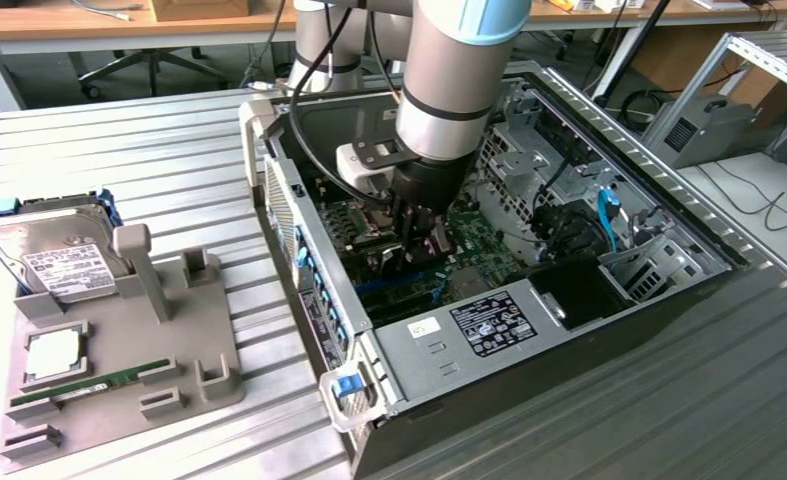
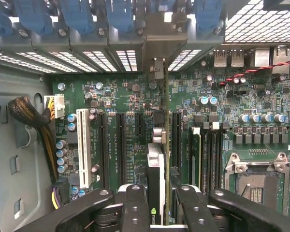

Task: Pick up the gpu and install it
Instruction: 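Insert the gpu into the slot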

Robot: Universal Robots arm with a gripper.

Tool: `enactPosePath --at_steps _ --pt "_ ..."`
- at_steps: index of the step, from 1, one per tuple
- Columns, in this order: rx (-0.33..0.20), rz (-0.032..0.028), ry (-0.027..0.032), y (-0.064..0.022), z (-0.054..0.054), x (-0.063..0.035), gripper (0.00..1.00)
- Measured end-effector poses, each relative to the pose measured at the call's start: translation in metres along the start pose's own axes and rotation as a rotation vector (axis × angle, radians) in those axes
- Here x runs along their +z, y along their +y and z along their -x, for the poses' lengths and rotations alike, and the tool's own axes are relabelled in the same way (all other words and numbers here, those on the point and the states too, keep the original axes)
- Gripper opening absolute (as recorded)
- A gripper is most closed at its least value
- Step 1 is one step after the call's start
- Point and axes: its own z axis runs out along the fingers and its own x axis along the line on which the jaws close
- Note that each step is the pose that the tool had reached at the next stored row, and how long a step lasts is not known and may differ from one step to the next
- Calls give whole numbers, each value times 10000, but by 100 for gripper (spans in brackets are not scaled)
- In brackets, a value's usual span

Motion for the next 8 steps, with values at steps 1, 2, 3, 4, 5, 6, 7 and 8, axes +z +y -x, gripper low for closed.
enactPosePath --at_steps 1,2,3,4,5,6,7,8 --pt "0 -3 0 -1 0 0 27" --pt "0 -3 -1 -1 0 0 27" --pt "0 -3 0 -1 0 0 27" --pt "0 -3 1 -1 0 -9 27" --pt "0 -4 -1 -1 0 -14 27" --pt "0 -4 0 -2 0 -18 27" --pt "0 -4 -2 -2 0 -19 27" --pt "0 -5 -4 -2 1 -19 27"
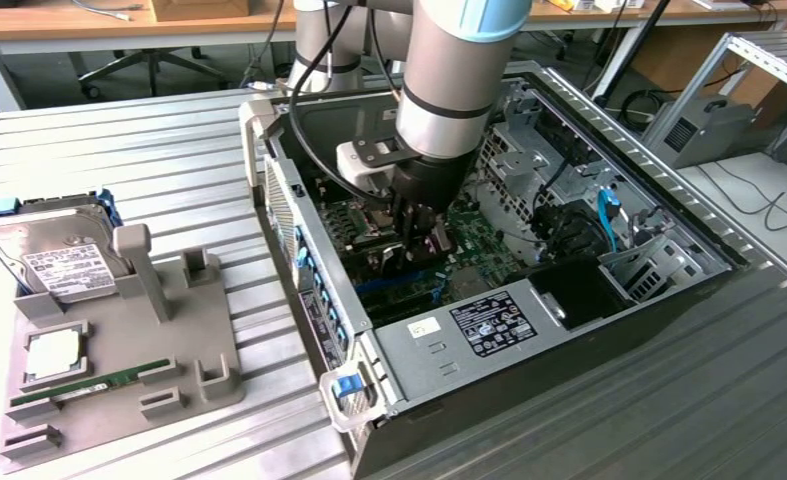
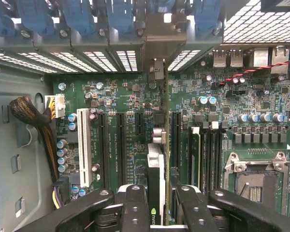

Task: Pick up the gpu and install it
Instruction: 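Insert the gpu into the slot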

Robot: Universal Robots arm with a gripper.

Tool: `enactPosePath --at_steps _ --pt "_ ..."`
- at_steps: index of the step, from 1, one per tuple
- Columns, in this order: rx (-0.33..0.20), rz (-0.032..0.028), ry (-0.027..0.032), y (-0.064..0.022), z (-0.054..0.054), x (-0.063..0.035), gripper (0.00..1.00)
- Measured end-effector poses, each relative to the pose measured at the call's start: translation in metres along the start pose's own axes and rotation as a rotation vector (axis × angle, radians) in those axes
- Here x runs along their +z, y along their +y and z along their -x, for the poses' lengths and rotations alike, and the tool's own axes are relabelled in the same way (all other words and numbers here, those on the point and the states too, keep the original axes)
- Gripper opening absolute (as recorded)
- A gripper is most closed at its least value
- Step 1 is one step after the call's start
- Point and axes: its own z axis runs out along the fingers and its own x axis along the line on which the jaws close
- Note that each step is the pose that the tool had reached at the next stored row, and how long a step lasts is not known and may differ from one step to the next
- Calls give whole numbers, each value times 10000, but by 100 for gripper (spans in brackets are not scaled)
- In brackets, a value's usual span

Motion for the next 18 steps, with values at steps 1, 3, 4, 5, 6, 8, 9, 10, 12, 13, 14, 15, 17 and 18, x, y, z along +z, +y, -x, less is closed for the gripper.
enactPosePath --at_steps 1,3,4,5,6,8,9,10,12,13,14,15,17,18 --pt "0 0 0 0 0 -1 27" --pt "0 1 3 0 0 -2 27" --pt "0 2 3 0 0 -2 27" --pt "0 2 3 0 0 -2 27" --pt "-1 1 3 0 0 -2 27" --pt "-1 1 3 2 0 -2 27" --pt "0 0 4 4 0 -3 27" --pt "1 -3 5 8 0 -3 27" --pt "-1 -9 3 12 0 -2 27" --pt "0 -11 3 15 -1 -2 27" --pt "-1 -13 3 17 -1 -2 27" --pt "0 -14 3 18 -1 -2 27" --pt "0 -17 3 20 -1 -2 27" --pt "0 -17 3 21 -1 -2 27"
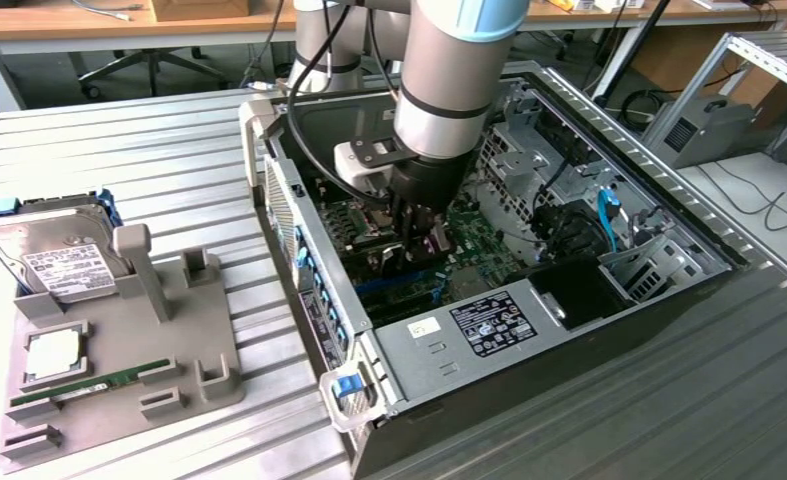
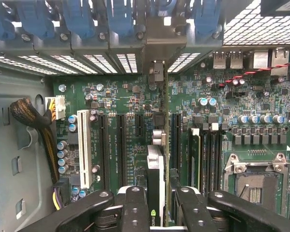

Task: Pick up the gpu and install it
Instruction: 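Insert the gpu into the slot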

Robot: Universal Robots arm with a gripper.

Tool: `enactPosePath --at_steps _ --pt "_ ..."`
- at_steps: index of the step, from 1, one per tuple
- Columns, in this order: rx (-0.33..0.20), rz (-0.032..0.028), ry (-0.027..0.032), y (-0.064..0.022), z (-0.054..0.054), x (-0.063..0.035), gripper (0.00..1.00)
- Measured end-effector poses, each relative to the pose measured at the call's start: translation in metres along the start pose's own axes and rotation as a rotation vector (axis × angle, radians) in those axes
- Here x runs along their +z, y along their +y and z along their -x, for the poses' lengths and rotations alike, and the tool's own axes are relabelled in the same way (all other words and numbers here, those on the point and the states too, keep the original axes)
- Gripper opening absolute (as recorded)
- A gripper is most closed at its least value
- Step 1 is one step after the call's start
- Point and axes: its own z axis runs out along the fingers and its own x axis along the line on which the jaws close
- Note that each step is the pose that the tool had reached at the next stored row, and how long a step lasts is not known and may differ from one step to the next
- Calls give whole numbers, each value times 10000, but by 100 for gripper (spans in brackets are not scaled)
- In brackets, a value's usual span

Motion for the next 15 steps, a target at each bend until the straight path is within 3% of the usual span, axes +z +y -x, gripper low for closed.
enactPosePath --at_steps 15 --pt "-1 -12 0 7 0 14 27"
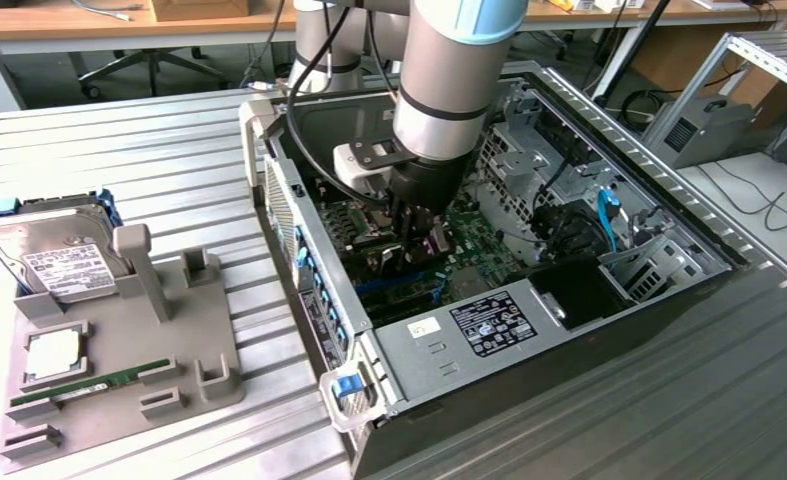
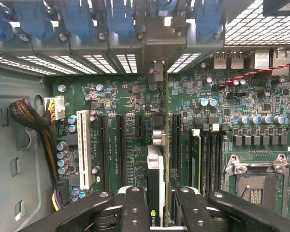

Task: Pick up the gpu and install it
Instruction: 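Insert the gpu into the slot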

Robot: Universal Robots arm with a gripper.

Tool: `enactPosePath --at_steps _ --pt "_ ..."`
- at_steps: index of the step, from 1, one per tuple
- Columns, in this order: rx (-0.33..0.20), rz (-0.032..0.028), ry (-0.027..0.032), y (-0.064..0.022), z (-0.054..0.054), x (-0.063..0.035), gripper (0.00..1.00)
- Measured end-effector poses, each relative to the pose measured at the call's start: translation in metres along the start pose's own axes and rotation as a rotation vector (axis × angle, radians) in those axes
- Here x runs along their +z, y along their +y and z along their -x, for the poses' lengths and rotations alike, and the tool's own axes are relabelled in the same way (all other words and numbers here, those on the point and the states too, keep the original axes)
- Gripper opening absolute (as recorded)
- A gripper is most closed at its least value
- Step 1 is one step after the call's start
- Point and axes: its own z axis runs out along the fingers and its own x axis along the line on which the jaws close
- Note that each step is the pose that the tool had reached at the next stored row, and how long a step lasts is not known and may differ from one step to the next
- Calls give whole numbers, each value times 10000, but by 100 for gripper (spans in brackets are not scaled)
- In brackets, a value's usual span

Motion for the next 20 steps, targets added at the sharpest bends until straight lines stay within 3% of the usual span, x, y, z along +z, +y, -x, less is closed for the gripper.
enactPosePath --at_steps 20 --pt "0 0 0 2 0 70 27"
